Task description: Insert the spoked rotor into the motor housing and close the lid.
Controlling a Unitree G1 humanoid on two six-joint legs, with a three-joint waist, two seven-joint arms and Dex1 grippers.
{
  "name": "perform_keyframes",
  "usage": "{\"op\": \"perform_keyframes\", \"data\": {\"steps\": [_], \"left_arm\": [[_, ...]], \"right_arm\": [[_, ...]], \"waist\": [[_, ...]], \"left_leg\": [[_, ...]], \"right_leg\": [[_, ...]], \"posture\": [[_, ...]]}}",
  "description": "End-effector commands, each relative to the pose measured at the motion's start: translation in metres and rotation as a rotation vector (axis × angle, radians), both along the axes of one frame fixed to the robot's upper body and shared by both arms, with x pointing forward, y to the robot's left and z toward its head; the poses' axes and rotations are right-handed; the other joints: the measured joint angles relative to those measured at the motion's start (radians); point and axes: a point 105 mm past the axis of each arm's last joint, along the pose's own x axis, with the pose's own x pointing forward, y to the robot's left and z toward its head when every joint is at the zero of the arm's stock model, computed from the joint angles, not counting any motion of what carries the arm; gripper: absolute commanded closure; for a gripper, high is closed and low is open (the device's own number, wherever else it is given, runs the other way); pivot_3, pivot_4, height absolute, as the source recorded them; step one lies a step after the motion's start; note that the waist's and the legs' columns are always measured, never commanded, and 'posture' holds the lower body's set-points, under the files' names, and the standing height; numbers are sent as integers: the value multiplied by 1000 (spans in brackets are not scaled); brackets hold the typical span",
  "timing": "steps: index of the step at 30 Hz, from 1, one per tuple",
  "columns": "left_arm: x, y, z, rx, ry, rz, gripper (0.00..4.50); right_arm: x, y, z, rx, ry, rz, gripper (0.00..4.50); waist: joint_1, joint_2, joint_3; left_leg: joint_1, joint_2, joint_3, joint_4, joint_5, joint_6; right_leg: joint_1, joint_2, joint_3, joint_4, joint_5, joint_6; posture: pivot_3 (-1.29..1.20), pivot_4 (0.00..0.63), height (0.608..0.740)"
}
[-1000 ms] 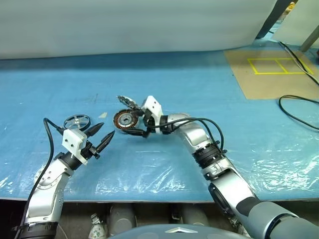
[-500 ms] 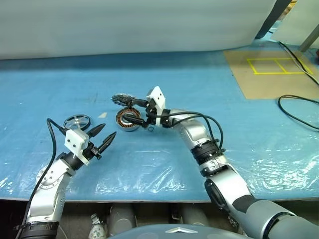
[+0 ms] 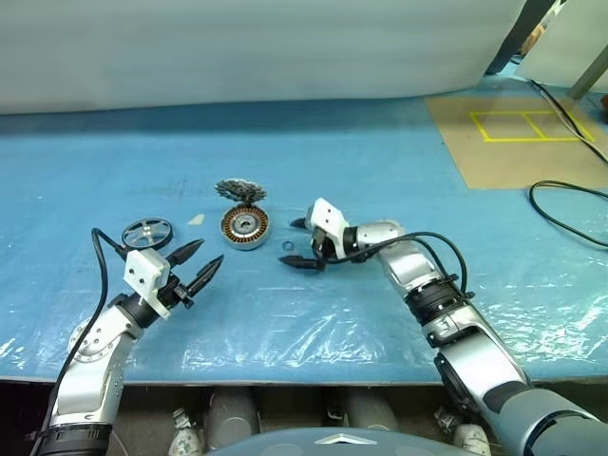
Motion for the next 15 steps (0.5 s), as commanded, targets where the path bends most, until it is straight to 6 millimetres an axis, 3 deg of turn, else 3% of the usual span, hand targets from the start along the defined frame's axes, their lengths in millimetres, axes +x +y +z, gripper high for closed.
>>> {"op": "perform_keyframes", "data": {"steps": [1, 15], "left_arm": [[-2, -2, 6, -9, -22, -17, 1893], [-5, -2, 2, 1, -9, -22, 1893]], "right_arm": [[0, 9, 2, -2, -37, 6, 0], [6, 0, -4, -16, -35, -42, 0]], "waist": [[-1, 0, 0], [2, 0, 0]], "left_leg": [[0, 0, 0, 0, 0, 0], [2, 0, 0, 2, 0, 0]], "right_leg": [[0, 0, 0, 0, 0, 0], [2, 0, 0, 1, 0, 0]], "posture": [[0, 150, 740], [0, 150, 740]]}}
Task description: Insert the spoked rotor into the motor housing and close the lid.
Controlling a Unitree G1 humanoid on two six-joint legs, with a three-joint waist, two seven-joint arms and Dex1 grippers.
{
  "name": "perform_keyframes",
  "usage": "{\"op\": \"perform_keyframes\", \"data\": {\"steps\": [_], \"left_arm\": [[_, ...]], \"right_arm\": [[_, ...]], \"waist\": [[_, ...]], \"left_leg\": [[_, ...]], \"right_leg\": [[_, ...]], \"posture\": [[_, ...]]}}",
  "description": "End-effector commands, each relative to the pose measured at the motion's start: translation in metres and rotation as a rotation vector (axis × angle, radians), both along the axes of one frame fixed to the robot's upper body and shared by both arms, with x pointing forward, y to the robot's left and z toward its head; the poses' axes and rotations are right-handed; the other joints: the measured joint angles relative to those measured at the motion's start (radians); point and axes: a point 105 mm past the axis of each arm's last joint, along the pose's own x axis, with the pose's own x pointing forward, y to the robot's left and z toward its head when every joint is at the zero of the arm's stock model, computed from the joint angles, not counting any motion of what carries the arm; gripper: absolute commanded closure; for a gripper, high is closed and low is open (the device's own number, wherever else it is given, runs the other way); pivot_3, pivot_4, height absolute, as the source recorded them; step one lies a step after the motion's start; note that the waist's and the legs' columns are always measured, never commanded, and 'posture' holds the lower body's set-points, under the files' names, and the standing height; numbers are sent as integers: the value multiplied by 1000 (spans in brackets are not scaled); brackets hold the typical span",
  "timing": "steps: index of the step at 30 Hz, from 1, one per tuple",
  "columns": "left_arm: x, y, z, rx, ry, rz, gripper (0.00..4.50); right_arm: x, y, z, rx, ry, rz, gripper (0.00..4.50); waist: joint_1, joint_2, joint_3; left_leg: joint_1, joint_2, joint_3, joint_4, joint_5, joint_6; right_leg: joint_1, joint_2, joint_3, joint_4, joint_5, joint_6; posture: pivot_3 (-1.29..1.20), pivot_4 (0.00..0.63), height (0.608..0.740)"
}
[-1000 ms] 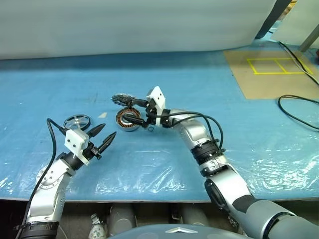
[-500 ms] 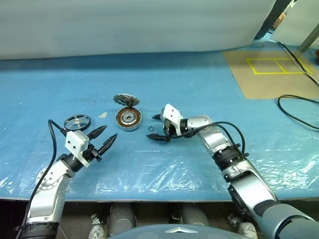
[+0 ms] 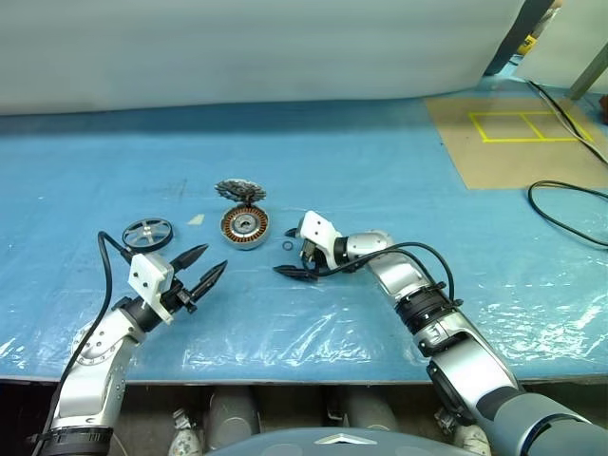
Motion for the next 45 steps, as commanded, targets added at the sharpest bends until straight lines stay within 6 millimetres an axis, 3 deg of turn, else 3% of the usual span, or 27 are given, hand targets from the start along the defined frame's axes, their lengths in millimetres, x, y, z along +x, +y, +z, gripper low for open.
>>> {"op": "perform_keyframes", "data": {"steps": [1, 20, 23, 33, 36, 39, 45], "left_arm": [[-2, 2, 7, 5, -30, -7, 1893], [-1, 1, 2, 20, -20, -30, 1893], [-1, 0, 2, 22, -21, -34, 1929], [1, -2, 4, 32, -28, -38, 1929], [4, -2, 6, 34, -37, -38, 1929], [5, 0, 6, 37, -38, -35, 1929], [5, 2, 2, 36, -32, -33, 1929]], "right_arm": [[4, -9, 1, -15, -7, -23, 0], [7, -23, -8, -39, 10, -57, 0], [8, -26, -11, -41, 24, -68, 592], [13, -26, -8, -42, 3, -76, 3802], [21, -25, -1, -21, -31, -106, 3836], [34, -22, 29, 112, -53, -149, 3836], [28, -5, 72, 244, -61, -52, 3836]], "waist": [[1, 0, 0], [3, 0, 0], [3, 0, 0], [3, 0, 0], [2, 0, 0], [2, 0, 0], [0, 0, 0]], "left_leg": [[0, 0, 0, 0, 0, 0], [0, 0, 0, 0, 0, 0], [0, 0, 0, 0, 0, 0], [5, 0, 0, 0, -2, 4], [6, 0, 0, 0, -2, 4], [5, 0, 0, 0, -2, 4], [-1, 0, 0, 0, -2, 3]], "right_leg": [[0, 0, 0, 0, 0, 0], [1, 0, 0, 0, 0, 0], [2, 0, 0, 0, 0, 0], [10, -1, 0, -1, 0, 0], [10, -1, 0, -1, 0, 0], [9, -1, 0, -1, 0, 0], [0, 0, 0, -2, 0, 0]], "posture": [[0, 150, 740], [0, 150, 740], [0, 150, 740], [0, 150, 740], [0, 150, 740], [0, 150, 740], [0, 150, 740]]}}
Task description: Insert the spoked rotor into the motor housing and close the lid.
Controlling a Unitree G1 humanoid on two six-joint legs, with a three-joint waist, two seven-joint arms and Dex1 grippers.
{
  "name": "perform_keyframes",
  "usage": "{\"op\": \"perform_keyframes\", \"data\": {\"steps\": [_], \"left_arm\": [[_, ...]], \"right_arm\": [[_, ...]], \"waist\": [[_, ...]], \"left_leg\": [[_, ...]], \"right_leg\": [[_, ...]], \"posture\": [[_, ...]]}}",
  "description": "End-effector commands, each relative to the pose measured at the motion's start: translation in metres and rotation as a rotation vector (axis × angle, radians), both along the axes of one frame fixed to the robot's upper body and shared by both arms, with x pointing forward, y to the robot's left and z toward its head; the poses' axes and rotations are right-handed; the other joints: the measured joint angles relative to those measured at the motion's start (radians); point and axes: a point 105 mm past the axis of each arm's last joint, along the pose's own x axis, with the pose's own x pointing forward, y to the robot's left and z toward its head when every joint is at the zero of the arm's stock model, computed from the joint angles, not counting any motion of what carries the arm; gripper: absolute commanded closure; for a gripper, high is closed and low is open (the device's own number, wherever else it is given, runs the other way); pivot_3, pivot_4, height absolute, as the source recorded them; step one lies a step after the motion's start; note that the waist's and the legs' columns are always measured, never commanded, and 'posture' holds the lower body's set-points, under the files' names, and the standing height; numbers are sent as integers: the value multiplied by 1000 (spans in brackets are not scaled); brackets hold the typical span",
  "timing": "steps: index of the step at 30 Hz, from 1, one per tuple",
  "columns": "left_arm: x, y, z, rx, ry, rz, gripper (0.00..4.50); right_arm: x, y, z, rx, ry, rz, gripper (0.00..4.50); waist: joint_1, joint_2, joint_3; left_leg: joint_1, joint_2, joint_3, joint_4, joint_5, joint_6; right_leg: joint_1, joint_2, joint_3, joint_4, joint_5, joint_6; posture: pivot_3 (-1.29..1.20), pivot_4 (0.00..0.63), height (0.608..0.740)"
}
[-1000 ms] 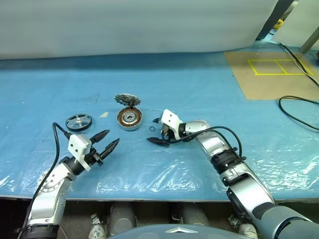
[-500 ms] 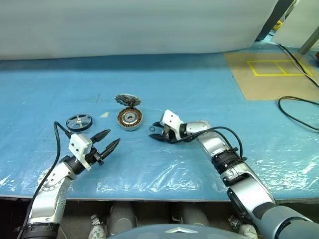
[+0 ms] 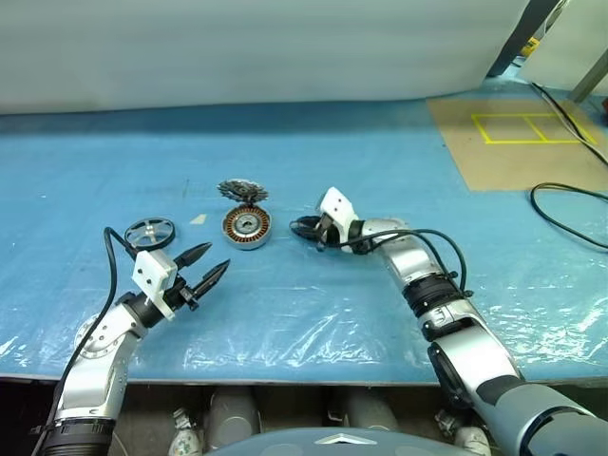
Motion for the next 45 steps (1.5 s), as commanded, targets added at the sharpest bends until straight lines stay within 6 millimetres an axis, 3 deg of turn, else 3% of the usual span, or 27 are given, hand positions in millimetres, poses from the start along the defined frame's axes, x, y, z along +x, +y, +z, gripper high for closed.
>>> {"op": "perform_keyframes", "data": {"steps": [1, 8, 22, 29, 45], "left_arm": [[0, 3, 4, 19, -30, -3, 1929], [-1, 1, 3, 17, -30, -4, 1929], [-6, 2, 1, -9, -42, 28, 1929], [-7, 2, -2, -15, -43, 42, 1929], [-7, -2, 4, -14, -54, 56, 1929]], "right_arm": [[-4, 21, 39, 82, -64, 80, 3836], [-13, 45, 36, 9, -18, 130, 3836], [6, 70, 29, -100, -2, 107, 3836], [10, 85, 35, -100, -23, 112, 3836], [11, 96, 22, -136, -16, 114, 3836]], "waist": [[-3, 0, 0], [0, 0, 0], [-1, 0, 0], [-2, 0, 0], [-1, 0, 0]], "left_leg": [[-1, 0, 0, 0, 0, 0], [-1, 0, 0, -1, 0, 0], [-1, 1, 0, -1, 2, -4], [-1, 1, 1, -1, 2, -4], [-1, 1, 1, -1, 2, -4]], "right_leg": [[-1, 0, 0, 0, 0, 0], [-2, 0, 0, 0, 0, 0], [-2, 0, 0, 0, 0, 0], [-2, 0, 0, 0, 0, 0], [-2, 0, 0, 1, 0, 0]], "posture": [[0, 150, 740], [0, 150, 740], [0, 150, 740], [0, 150, 740], [0, 150, 740]]}}
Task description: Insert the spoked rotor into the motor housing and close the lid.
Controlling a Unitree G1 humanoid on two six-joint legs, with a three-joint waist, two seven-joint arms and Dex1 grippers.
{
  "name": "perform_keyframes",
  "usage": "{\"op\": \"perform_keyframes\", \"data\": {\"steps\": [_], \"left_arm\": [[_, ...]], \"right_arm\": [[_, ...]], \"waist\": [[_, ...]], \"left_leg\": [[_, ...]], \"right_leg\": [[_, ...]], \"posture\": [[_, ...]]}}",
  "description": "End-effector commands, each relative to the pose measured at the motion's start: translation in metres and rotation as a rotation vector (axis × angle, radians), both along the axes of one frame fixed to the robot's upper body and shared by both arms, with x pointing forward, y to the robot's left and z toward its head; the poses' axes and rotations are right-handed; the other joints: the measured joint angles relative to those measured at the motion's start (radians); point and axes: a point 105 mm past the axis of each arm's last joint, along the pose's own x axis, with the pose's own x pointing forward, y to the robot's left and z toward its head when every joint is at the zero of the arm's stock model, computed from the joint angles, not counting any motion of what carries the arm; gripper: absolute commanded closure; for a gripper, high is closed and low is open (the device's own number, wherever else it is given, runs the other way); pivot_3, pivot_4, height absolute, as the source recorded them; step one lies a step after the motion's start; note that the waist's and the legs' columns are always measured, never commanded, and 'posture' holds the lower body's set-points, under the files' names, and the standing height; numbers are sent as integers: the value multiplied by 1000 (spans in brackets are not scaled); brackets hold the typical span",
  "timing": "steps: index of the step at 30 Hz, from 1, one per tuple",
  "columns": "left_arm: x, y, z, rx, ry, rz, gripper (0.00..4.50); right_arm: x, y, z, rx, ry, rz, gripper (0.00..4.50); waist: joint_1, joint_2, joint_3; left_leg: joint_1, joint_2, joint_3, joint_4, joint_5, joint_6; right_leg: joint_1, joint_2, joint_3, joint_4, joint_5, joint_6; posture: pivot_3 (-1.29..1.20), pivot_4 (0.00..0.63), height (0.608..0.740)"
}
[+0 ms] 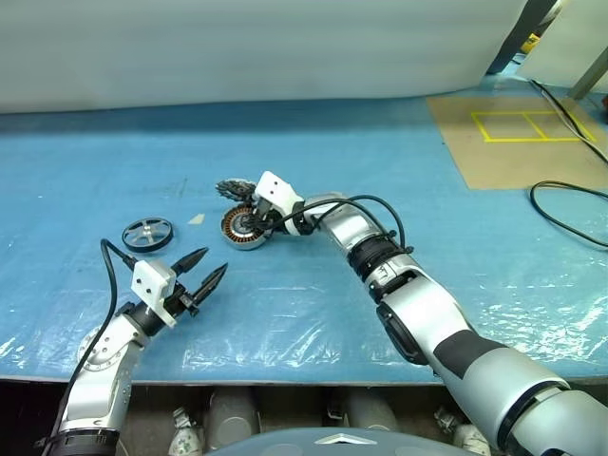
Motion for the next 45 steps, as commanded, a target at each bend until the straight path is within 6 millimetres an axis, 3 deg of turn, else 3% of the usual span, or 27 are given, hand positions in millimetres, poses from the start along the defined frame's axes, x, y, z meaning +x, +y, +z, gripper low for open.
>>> {"op": "perform_keyframes", "data": {"steps": [1, 32, 35, 38, 43, 45], "left_arm": [[-1, -3, 9, 9, -27, -6, 1929], [0, -11, 21, 17, -24, 0, 1929], [0, -11, 21, 20, -21, 1, 1929], [-1, -9, 18, 23, -14, 3, 1929], [-2, -6, 10, 27, 0, 5, 1929], [-2, -5, 7, 27, 5, 4, 1929]], "right_arm": [[2, 6, 14, 23, -53, 17, 3836], [-1, 6, 5, 18, -22, 19, 3836], [-1, 6, 6, 33, -21, 16, 2831], [-2, 11, 23, 171, 34, 17, 1798], [1, 8, 29, 216, 42, -1, 1798], [0, 9, 26, 213, 50, -5, 2202]], "waist": [[0, 0, 0], [0, 0, 0], [0, 0, 0], [0, 0, 0], [0, 0, 0], [0, 0, 0]], "left_leg": [[0, 0, 0, 0, 0, 0], [0, 0, 0, 0, 0, 0], [0, 0, 0, 0, 0, 0], [0, 0, 0, 0, 0, 0], [0, 0, 0, 0, 0, 0], [0, 0, 0, 0, 0, 0]], "right_leg": [[0, 0, 0, 0, 0, 0], [0, 0, 0, 0, 0, 0], [0, 0, 0, 0, 0, 0], [0, 0, 0, 0, 0, 0], [0, 0, 0, 0, 0, 0], [0, 0, 0, 0, 0, 0]], "posture": [[0, 150, 740], [0, 150, 740], [0, 150, 740], [0, 150, 740], [0, 150, 740], [0, 150, 740]]}}
